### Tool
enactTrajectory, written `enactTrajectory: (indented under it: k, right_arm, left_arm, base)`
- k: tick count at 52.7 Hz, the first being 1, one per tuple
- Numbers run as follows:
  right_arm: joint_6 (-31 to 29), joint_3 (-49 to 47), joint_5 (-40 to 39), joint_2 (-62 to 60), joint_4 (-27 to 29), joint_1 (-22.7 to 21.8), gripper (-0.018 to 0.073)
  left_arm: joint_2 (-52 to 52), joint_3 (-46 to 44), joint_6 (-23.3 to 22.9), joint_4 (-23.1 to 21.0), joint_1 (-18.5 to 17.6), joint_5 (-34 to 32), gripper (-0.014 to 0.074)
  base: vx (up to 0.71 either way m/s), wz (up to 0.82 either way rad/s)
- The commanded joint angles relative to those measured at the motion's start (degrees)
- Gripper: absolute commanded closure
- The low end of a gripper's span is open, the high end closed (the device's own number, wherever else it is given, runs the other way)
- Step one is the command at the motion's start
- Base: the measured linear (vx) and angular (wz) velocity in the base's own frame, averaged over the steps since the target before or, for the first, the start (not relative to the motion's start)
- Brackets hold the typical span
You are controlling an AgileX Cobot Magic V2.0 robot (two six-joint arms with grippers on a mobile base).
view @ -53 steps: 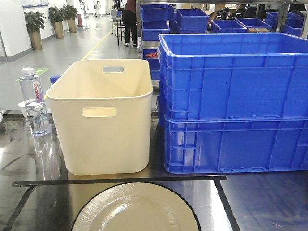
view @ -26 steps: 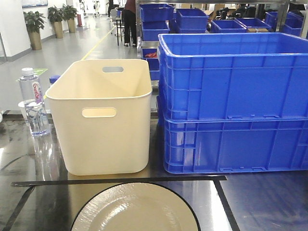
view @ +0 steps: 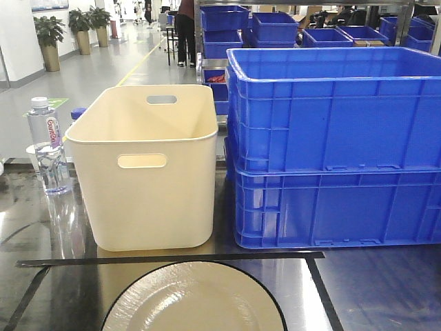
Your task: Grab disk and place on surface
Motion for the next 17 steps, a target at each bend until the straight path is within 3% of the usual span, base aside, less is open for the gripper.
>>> enactTrajectory:
  k: [1,17]
  right_arm:
    - [-0.15,0.27,-4.63,0.17,-0.74,0.04,0.0568]
    - [-0.21,0.27,-4.62,0.17,-0.74,0.04,0.0568]
  left_arm:
    - [-0.24,-1.24,-0.54,0.12,0.23,-4.9,0.0605]
    - [-0.24,-1.24,-0.54,0.12,0.23,-4.9,0.0605]
  base:
    - [0.0,0.0]
    - [0.0,0.0]
